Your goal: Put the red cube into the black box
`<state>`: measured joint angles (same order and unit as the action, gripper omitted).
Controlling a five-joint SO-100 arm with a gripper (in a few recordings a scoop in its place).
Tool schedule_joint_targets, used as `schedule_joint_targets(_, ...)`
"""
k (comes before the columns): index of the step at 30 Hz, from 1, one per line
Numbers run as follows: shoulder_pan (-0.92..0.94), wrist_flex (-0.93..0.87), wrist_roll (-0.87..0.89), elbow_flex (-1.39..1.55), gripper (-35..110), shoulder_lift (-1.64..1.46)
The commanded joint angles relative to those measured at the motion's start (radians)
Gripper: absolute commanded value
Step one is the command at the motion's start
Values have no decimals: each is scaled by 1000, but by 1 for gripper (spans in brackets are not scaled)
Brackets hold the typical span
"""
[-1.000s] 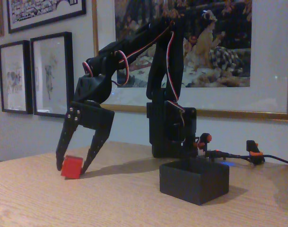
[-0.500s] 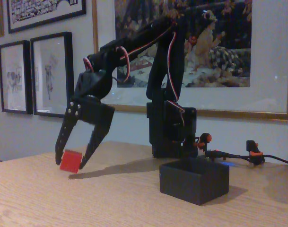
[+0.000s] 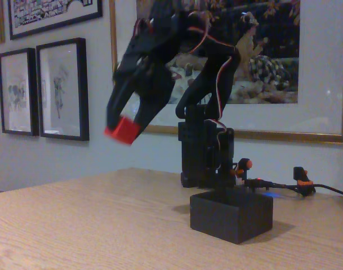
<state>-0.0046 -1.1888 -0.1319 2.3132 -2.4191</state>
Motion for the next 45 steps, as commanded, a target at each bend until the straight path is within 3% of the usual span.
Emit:
schedule_joint_targets(1, 100, -95, 83, -69, 0, -98)
schedule_joint_targets(6, 272, -170, 179, -48, -1, -161)
schedule_joint_targets(18, 500, 5, 304, 141, -5, -178)
schedule_joint_targets(23, 597, 71, 261, 179, -5, -138)
schedule_joint_targets(45, 667, 354, 179, 331, 0, -38)
